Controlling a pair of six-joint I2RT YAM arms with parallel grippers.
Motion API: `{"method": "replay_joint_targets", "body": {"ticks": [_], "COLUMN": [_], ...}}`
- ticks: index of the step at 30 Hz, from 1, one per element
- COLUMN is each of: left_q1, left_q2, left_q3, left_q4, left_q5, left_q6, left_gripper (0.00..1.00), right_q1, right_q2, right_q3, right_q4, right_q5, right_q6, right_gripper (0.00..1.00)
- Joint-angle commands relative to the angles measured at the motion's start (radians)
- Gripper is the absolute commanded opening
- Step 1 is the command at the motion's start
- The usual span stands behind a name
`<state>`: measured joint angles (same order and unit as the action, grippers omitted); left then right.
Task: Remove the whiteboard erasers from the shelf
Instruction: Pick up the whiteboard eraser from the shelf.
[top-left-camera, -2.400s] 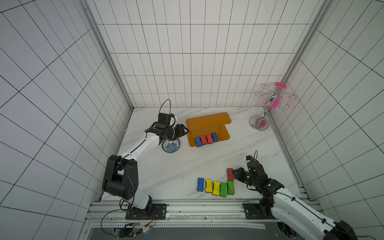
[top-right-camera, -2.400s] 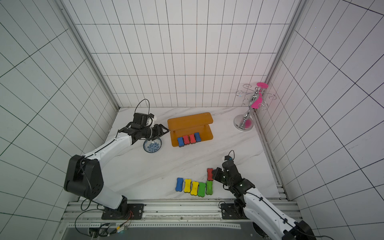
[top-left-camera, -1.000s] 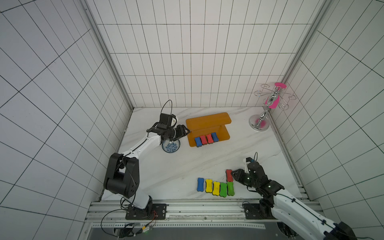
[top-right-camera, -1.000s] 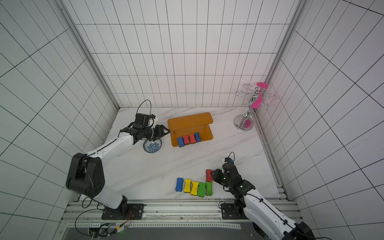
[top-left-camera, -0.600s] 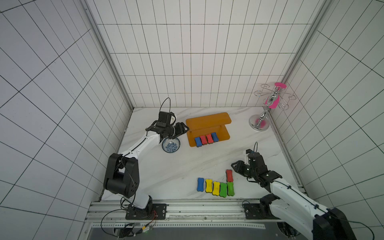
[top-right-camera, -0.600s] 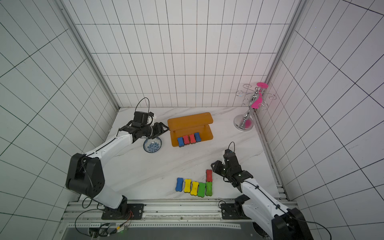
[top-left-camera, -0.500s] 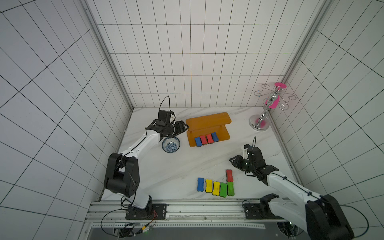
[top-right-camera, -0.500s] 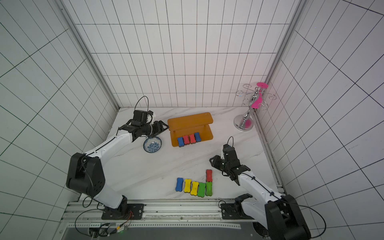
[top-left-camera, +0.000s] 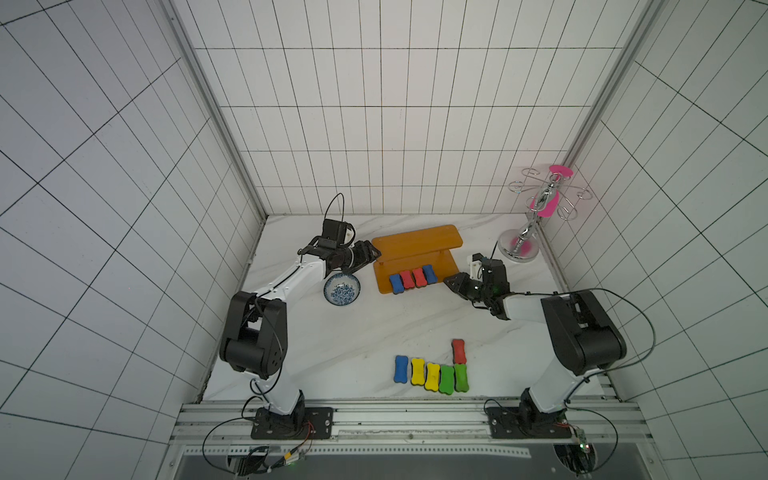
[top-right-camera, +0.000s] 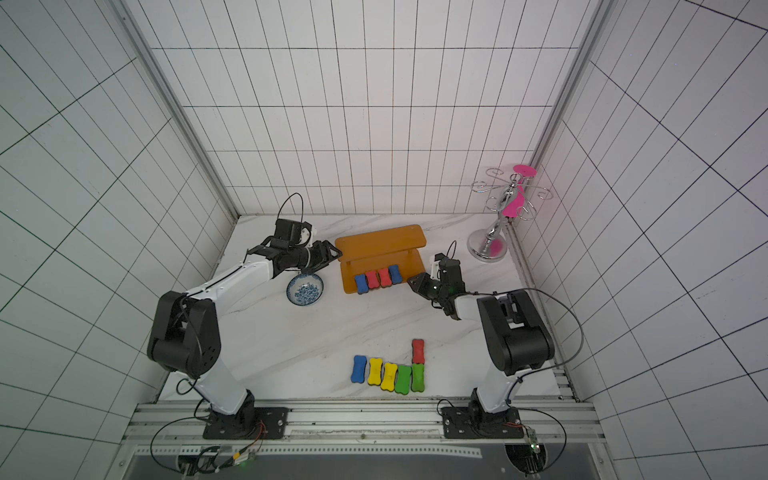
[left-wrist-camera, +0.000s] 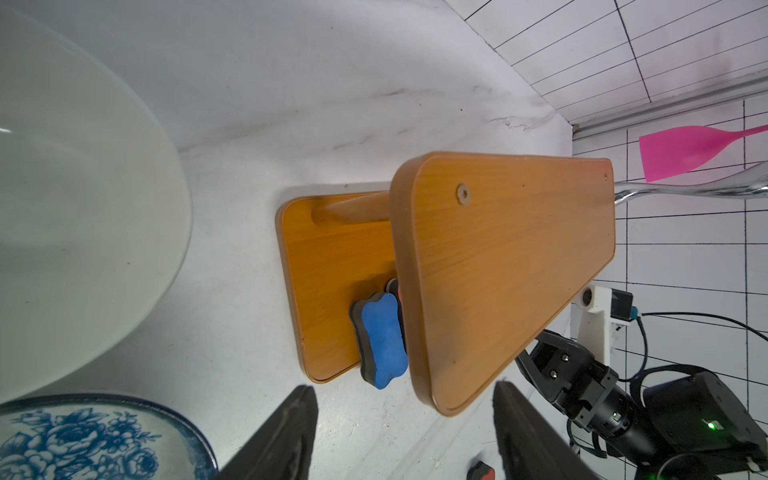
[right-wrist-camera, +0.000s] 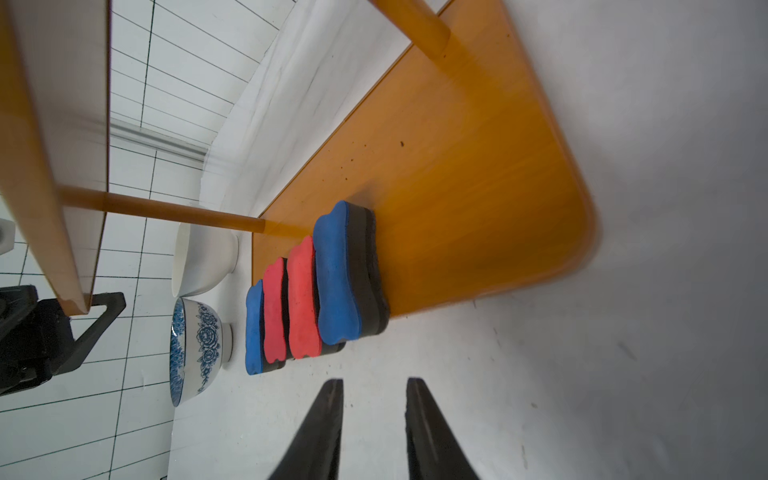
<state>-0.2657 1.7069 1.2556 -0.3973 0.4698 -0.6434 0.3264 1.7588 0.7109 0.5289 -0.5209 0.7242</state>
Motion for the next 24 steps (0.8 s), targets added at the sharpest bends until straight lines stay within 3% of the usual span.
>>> {"method": "replay_joint_targets", "body": {"ticks": [1, 10, 24], "left_q1": [0.0, 0.002, 0.004], "left_q2": [0.024, 0.035, 0.045], "left_q3": [0.031, 0.036, 0.035], "left_q4": [0.035, 0.037, 0.039], "left_q5": [0.019, 0.032, 0.045], "left_q6": [0.005, 0.005, 0.001], "left_gripper": [0.7, 0.69, 0.69], "right_q1": [-0.007, -0.007, 0.029], "right_q2": [0.063, 0.195, 0.269], "right_q3": [0.053, 0.155, 0.197], "right_q4": [0.112, 0.11, 0.092], "right_q5": [-0.061, -0.092, -0.081], "right_q6": [0.026, 0.02, 0.004], "right_gripper": [0.31, 0.38, 0.39]}}
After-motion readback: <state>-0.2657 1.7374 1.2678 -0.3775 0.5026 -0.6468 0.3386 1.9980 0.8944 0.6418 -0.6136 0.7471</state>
